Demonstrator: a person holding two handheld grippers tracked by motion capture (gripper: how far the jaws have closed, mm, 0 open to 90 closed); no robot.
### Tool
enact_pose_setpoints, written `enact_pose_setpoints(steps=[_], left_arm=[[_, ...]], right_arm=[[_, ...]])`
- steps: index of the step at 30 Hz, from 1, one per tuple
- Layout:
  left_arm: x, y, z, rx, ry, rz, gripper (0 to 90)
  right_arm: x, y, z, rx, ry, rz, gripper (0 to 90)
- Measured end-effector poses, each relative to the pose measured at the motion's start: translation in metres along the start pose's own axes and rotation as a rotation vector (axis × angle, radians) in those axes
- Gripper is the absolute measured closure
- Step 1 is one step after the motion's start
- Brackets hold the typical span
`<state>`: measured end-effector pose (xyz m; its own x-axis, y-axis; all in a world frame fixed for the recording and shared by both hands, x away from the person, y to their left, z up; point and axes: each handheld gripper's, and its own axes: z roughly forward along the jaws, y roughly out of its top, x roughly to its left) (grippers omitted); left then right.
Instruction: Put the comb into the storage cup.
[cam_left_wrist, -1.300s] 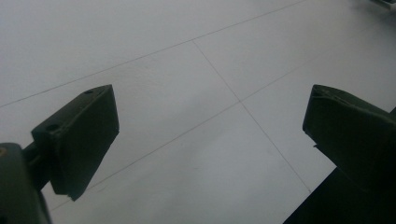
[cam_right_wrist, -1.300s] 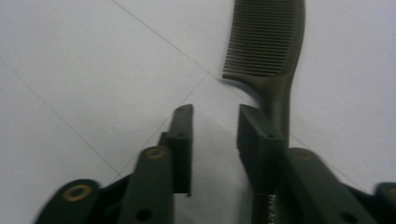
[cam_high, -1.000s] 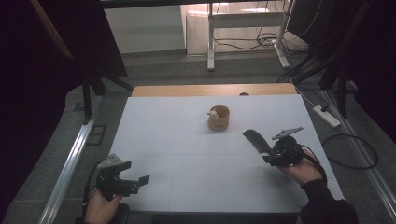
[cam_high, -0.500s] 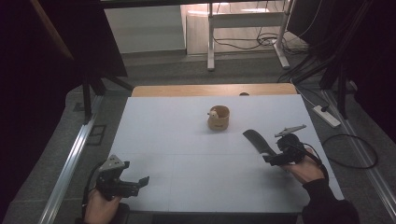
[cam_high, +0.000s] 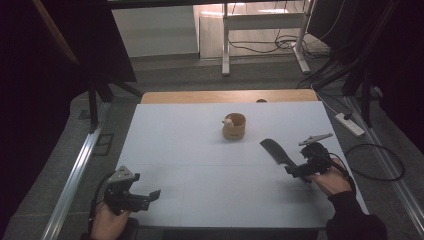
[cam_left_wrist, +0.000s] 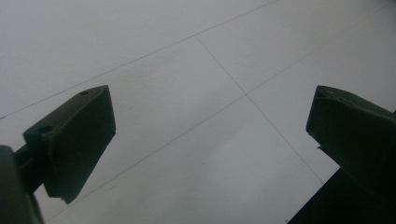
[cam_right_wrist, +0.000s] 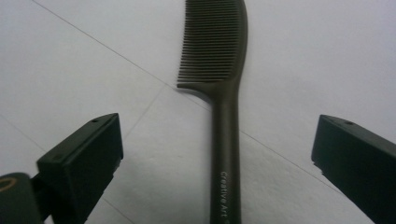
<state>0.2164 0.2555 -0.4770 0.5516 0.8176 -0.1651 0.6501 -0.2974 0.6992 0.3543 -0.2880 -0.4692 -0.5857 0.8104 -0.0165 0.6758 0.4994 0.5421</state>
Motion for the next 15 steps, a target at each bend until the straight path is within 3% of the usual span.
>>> enact_pose_setpoints(steps=[15], left_arm=[[0.001, 0.0, 0.0, -0.001, -0.007, -0.011, 2.6]], right_arm=[[-0.012, -0.006, -0.001, -0.002, -0.035, 0.021, 0.0]])
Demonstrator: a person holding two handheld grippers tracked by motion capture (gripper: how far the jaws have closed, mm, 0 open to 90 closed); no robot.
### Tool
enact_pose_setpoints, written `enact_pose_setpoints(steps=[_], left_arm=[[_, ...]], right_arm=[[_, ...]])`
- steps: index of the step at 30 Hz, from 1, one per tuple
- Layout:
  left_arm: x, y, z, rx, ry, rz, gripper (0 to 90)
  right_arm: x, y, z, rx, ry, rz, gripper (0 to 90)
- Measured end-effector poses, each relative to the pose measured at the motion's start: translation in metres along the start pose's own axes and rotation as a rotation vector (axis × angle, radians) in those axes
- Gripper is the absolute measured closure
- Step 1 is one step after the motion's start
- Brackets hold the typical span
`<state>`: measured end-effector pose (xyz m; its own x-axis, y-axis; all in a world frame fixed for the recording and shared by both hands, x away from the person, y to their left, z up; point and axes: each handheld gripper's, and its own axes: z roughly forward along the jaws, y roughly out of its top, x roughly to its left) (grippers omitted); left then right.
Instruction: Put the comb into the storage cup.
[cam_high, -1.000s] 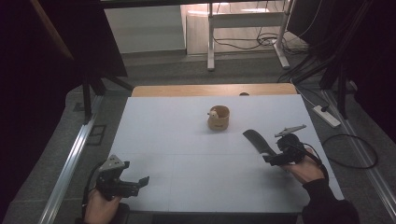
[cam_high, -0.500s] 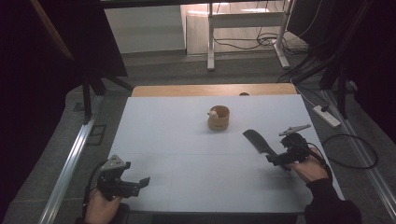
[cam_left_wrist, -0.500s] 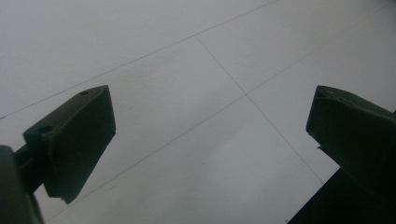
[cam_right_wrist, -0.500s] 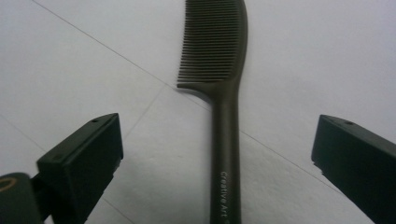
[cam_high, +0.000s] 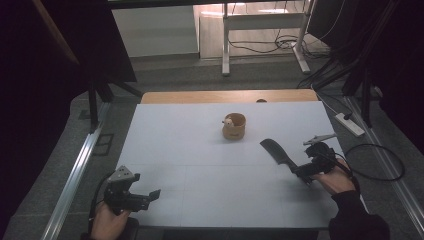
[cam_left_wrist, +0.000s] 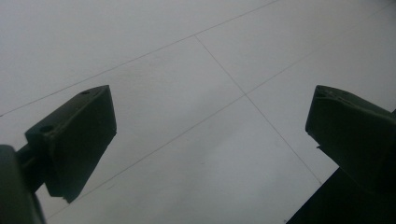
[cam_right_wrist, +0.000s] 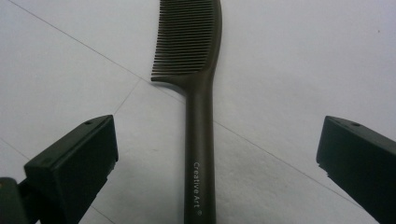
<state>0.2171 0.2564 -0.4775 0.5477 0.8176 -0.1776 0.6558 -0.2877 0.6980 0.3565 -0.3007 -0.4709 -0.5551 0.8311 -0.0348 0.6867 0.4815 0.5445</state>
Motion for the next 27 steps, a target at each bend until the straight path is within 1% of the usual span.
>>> enact_pose_setpoints(steps=[2, 5, 7, 12, 16, 27], left_arm=[[0.0, 0.0, 0.0, 0.0, -0.002, -0.001, 2.7], [0.0, 0.0, 0.0, 0.001, -0.003, -0.002, 2.8], [0.0, 0.0, 0.0, 0.001, -0.003, -0.003, 2.8], [0.0, 0.0, 0.0, 0.003, -0.001, -0.003, 3.0], [0.0, 0.0, 0.001, 0.004, -0.001, -0.005, 3.0], [0.001, 0.0, 0.001, 0.005, -0.002, -0.006, 3.1]], right_arm=[[-0.001, 0.0, 0.0, 0.002, 0.005, 0.007, 0.0], [-0.001, -0.001, 0.002, 0.009, 0.03, 0.024, 0.0], [-0.001, -0.001, 0.002, 0.013, 0.021, 0.022, 0.0], [-0.001, -0.002, 0.006, 0.025, 0.024, 0.032, 0.0], [-0.002, -0.004, 0.011, 0.043, 0.026, 0.03, 0.0], [-0.002, -0.007, 0.027, 0.099, 0.021, -0.009, 0.0]])
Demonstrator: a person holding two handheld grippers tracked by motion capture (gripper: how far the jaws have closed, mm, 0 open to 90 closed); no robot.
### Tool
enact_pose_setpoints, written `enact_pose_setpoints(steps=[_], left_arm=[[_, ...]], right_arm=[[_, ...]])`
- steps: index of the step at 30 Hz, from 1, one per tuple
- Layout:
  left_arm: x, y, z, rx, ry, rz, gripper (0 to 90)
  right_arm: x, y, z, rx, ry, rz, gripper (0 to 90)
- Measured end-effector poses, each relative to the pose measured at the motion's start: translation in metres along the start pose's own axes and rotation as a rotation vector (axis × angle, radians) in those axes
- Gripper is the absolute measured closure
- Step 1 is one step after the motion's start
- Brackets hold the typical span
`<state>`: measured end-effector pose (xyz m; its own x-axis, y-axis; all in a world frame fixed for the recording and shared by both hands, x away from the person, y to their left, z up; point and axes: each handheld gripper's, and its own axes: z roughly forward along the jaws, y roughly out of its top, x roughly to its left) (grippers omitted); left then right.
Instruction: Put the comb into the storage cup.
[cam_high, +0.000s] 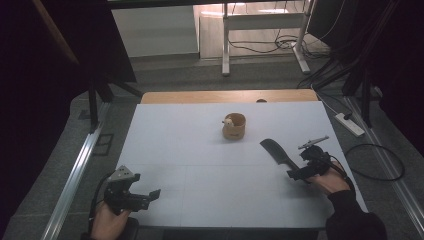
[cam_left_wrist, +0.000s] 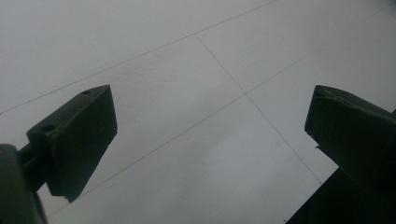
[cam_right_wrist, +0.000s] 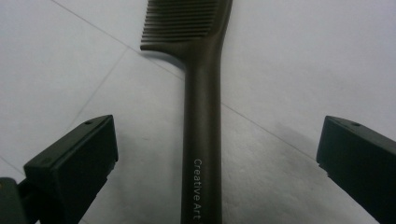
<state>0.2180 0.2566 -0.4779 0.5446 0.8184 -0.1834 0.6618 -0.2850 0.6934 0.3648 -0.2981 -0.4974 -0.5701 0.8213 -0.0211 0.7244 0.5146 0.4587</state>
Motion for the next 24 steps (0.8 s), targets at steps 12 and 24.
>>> enact_pose_setpoints(steps=[12, 24], left_arm=[[0.0, 0.0, 0.0, 0.001, -0.003, -0.001, 3.2], [0.0, 0.0, 0.0, 0.004, -0.002, -0.002, 3.5]], right_arm=[[0.004, -0.003, 0.013, 0.052, 0.001, -0.051, 0.0], [0.006, -0.001, 0.013, 0.072, -0.011, -0.039, 1.0]])
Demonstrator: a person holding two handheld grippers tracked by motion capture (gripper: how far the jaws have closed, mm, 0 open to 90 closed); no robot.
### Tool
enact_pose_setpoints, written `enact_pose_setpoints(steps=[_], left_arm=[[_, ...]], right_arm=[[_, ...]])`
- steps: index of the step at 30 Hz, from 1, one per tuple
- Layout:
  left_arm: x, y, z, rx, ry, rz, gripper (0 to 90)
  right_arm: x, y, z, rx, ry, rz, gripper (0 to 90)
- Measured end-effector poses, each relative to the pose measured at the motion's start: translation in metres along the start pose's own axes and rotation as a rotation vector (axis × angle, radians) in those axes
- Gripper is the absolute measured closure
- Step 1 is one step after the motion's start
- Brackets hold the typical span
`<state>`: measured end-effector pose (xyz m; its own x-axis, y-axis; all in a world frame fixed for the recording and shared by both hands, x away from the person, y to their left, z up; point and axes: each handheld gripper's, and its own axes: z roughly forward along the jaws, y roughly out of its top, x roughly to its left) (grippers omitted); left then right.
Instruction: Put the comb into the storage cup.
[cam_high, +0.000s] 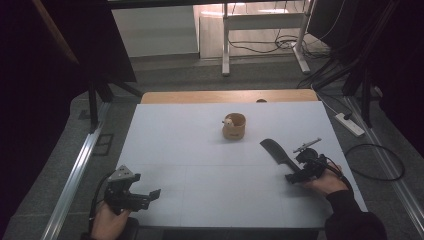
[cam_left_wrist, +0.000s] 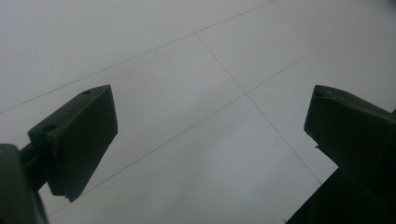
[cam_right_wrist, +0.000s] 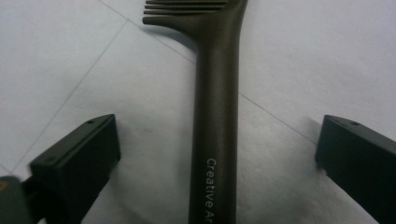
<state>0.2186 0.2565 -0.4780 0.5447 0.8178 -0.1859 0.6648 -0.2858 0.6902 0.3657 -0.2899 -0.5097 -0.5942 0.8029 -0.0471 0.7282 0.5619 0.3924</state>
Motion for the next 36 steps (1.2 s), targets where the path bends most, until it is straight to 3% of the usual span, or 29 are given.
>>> enact_pose_setpoints(steps=[6, 16, 28, 36], left_arm=[[0.0, 0.0, 0.001, 0.005, 0.001, 0.0, 3.7], [0.0, 0.001, 0.001, 0.005, 0.002, -0.002, 3.8], [-0.001, 0.001, 0.0, -0.004, 0.0, 0.002, 3.6], [-0.001, 0.0, -0.001, -0.012, -0.002, 0.012, 3.7]], right_arm=[[0.0, 0.005, -0.007, -0.018, 0.012, -0.009, 27.4], [-0.008, 0.007, -0.011, -0.038, 0.008, 0.019, 70.5], [-0.007, 0.006, -0.013, -0.046, 0.004, 0.012, 72.5], [-0.008, 0.003, -0.022, -0.096, -0.001, 0.006, 72.5]])
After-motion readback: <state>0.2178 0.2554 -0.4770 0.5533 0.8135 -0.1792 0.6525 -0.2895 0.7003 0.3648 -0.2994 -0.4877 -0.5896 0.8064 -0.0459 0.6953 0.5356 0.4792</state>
